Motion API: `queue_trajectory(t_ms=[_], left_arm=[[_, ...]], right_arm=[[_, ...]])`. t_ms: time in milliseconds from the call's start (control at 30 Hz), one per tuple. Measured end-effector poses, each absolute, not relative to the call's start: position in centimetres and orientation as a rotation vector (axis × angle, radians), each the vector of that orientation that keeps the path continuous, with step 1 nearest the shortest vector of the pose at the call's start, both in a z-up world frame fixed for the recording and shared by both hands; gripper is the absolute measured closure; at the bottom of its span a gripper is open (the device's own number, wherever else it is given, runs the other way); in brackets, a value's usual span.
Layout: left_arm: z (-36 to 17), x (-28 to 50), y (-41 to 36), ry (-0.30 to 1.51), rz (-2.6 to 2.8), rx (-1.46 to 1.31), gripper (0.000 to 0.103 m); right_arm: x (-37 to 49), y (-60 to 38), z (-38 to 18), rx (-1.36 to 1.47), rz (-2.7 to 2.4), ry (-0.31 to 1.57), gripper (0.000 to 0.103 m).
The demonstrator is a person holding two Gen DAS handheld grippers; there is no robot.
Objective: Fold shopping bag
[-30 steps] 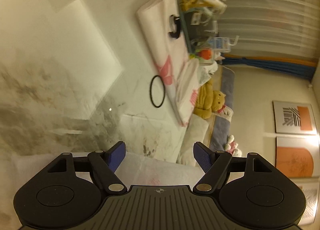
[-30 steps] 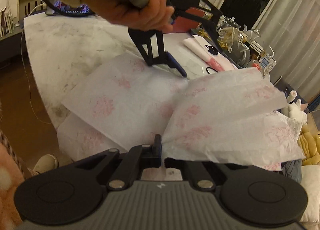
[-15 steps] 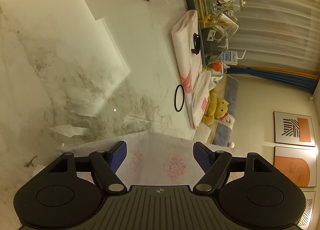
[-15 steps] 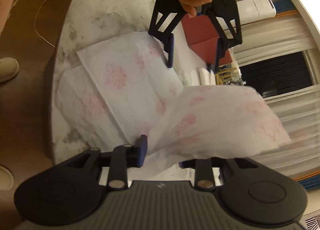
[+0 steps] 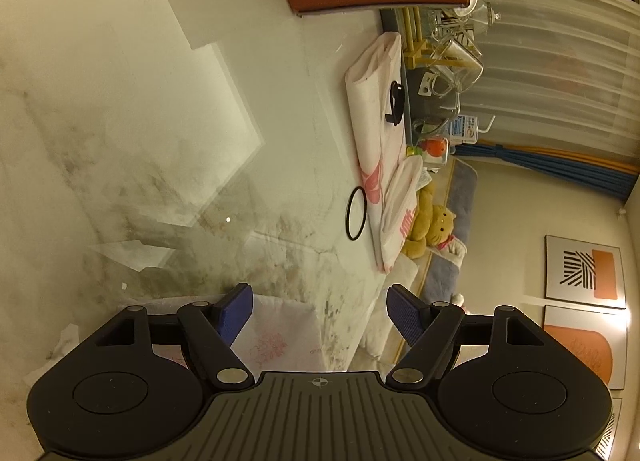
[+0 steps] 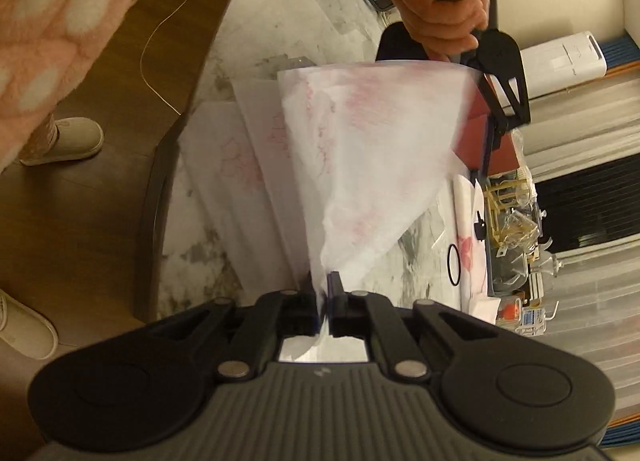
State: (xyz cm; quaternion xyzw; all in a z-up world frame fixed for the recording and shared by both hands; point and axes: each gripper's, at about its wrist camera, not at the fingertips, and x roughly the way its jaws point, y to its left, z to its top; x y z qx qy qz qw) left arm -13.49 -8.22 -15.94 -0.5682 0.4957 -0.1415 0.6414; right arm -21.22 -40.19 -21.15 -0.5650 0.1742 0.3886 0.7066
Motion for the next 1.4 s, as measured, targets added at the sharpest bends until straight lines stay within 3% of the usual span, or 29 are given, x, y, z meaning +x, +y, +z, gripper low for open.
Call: queue_trajectory(t_ms=[167, 300, 433, 533, 600, 700, 900, 1067, 1267, 1400], left_arm=[[-14.1, -13.5, -7.0, 1.122, -0.364, -1.219, 0.028], [-12.4, -13.2, -6.5, 1.093, -0.362, -1.131, 0.028], [-9.2, -13.7, -5.7, 0.984, -0.336, -0.988, 0.028], [-6.9, -14.3, -6.3, 0.974, -0.438, -0.909, 0.028], [-6.4, -15.1, -8.1, 1.024, -0.529, -0.818, 0.028], [-6.9, -16.3, -11.4, 1.116, -0.640, -0.628, 0.028], [-10.5, -15.1, -12.3, 1.160, -0.527, -0.536, 0.028], [-11.7, -14.4, -12.1, 1.159, -0.535, -0.583, 0.028], [-12.1, -14.3, -12.9, 1.164, -0.558, -0.589, 0.028], [-11.9, -14.4, -13.1, 1.157, -0.554, -0.585, 0.028]], right_arm=[[-20.4, -40.1, -19.4, -1.092, 0.891, 0.451, 0.082], [-18.3, -39.9, -17.4, -0.900, 0.926, 0.584, 0.088], [-17.7, -39.7, -17.2, -0.870, 0.941, 0.637, 0.085], [-17.8, -39.7, -17.3, -0.845, 0.948, 0.648, 0.077], [-17.3, -39.7, -17.3, -0.815, 0.949, 0.654, 0.068], [-16.3, -39.6, -17.1, -0.776, 0.959, 0.673, 0.061], [-16.1, -40.9, -16.1, -0.685, 1.014, 0.735, 0.061], [-15.0, -44.5, -14.0, -0.381, 1.118, 0.894, 0.063], [-11.3, -46.2, -12.3, -0.008, 0.991, 0.878, 0.069], [-9.7, -42.7, -13.7, -0.023, 0.901, 0.875, 0.070]])
